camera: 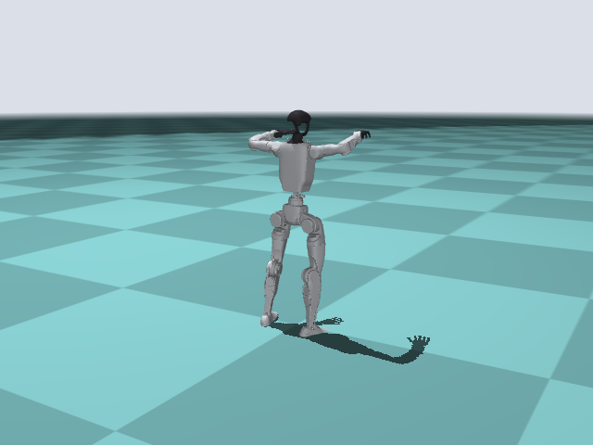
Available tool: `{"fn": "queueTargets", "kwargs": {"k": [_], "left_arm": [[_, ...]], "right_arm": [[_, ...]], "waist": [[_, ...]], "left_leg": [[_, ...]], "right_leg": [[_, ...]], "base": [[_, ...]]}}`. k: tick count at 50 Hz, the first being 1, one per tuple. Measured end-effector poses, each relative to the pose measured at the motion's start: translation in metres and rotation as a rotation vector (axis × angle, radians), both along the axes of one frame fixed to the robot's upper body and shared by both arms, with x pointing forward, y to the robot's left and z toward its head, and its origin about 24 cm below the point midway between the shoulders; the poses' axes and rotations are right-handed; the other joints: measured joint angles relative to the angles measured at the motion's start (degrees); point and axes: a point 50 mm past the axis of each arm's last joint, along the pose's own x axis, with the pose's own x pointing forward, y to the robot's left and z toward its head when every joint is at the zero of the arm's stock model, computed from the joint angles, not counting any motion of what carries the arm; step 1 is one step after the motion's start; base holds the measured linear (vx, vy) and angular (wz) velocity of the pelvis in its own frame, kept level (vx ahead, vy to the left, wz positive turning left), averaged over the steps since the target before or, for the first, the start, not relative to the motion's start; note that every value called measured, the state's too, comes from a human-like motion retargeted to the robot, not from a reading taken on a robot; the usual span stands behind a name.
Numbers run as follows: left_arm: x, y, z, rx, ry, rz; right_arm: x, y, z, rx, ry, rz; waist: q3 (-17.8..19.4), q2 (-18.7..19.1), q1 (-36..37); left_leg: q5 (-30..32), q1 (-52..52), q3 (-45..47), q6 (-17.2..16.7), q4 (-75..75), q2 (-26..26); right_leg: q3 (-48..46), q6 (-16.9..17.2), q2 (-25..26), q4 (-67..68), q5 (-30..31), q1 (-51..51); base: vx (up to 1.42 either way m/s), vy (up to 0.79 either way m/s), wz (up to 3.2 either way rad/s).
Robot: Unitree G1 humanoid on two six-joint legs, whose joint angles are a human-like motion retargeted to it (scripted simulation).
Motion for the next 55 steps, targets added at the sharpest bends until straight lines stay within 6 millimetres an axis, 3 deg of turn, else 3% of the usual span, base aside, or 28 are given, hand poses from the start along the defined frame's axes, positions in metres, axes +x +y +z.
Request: {"fn": "queueTargets", "kwargs": {"k": [12,27,48,55], "left_arm": [[-0.001,-0.001,0.007,0.026,-0.004,0.009],[0.001,-0.012,0.014,0.047,-0.029,-0.033],[0.003,-0.014,0.01,0.041,-0.036,-0.048],[0.003,-0.015,0.003,0.014,-0.049,-0.072]], "right_arm": [[-0.014,-0.007,-0.01,0.028,0.0,-0.01],[-0.037,-0.019,-0.007,0.033,-0.028,-0.064],[-0.044,-0.021,-0.003,0.027,-0.03,-0.081],[-0.046,-0.023,-0.01,0.078,-0.035,-0.063]], "waist": [[0.77,-1.74,1.13],[1.74,-2.19,3.24],[2.26,-1.45,4.09],[2.79,-1.15,4.34]], "left_leg": [[-0.01,0.02,0.04,0.06,-0.04,-0.1],[-0.03,0.03,-0.05,0.04,-0.08,-0.22],[-0.14,0.12,0.01,0.09,-0.1,-0.26],[-0.13,0.16,-0.01,0.12,-0.15,-0.25]], "right_leg": [[0.06,0.0,-0.08,-0.08,-0.04,0.02],[0.02,0.0,-0.21,-0.09,-0.09,0.08],[0.09,0.0,-0.25,-0.09,-0.21,0.12],[0.06,0.0,-0.22,-0.09,-0.24,0.15]], "base": [[0.0,0.0,0.0],[0.0,0.0,0.0],[0.0,0.0,0.0],[0.0,0.0,0.0]]}}
